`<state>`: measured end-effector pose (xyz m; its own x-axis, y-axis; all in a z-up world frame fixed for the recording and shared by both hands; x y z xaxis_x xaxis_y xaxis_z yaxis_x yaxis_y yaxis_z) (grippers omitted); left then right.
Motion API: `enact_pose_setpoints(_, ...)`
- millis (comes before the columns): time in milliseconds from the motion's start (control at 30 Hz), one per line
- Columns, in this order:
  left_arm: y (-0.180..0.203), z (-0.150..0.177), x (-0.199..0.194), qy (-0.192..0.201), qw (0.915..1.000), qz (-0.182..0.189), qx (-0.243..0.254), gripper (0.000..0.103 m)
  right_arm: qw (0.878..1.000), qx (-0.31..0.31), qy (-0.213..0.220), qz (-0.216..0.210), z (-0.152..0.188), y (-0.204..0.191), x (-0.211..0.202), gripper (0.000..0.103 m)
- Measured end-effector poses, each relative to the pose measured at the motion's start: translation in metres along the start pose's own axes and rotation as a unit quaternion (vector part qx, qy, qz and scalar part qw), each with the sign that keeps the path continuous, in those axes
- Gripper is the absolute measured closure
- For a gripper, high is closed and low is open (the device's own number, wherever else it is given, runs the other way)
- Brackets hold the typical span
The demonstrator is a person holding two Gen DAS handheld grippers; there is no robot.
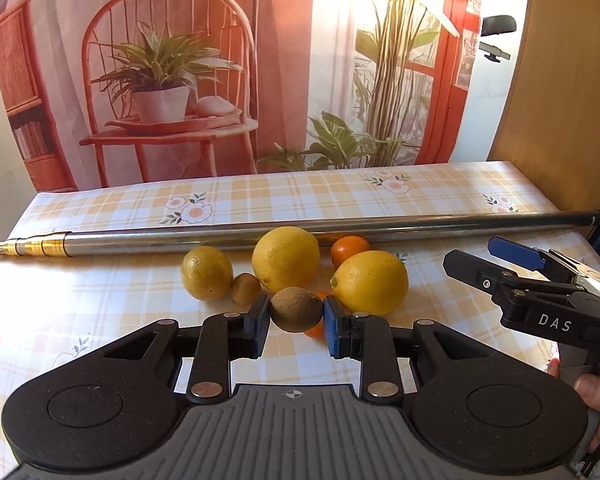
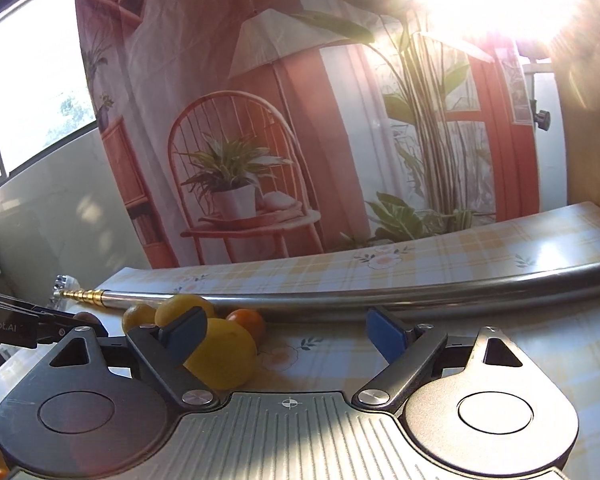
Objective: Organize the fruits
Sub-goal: 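Grasp a large yellow lemon with the right gripper while the left gripper holds the kiwi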
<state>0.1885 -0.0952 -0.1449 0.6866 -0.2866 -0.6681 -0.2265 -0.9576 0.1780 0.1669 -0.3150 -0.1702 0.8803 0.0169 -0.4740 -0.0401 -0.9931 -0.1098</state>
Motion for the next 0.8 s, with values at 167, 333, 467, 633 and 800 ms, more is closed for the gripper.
enact_pose_setpoints(167,-0.01,0.002,-0.005,0.003,0.9998,-0.006,-0.017,0.073,0.999,-0.011,0.009,-0.04,-0.01,-0.017,0.017,0.022)
enact_pose_setpoints(333,-0.017,0.004,-0.005,0.003,0.9996,-0.009,-0.025,0.073,0.998,-0.027,-0.012,-0.054,-0.009,-0.036,0.04,0.03)
enact_pose_setpoints(467,-0.02,0.005,-0.002,-0.001,0.9996,-0.01,-0.027,0.073,0.995,-0.046,-0.054,-0.07,-0.005,-0.047,0.053,0.029)
enact_pose_setpoints(633,-0.021,0.005,0.003,-0.004,0.9995,-0.009,-0.031,0.073,0.994,-0.042,-0.065,-0.076,0.0,-0.05,0.054,0.031)
enact_pose_setpoints(800,-0.021,0.008,0.005,-0.006,0.9995,-0.005,-0.03,0.073,0.992,-0.048,-0.082,-0.083,0.002,-0.052,0.056,0.036)
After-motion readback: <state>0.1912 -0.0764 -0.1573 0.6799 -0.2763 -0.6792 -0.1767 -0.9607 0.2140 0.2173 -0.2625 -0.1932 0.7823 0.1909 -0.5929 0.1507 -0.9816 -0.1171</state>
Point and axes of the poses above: each gripper's, at about its wrist camera, not at the fingertips, and x roughly the way its jaws point, y to its right, z to its underside, the point moved 3 cm from there along x, roughly the way its jaws point, and after that the axes turned 15 degrees about z, right-handed, at the moved point
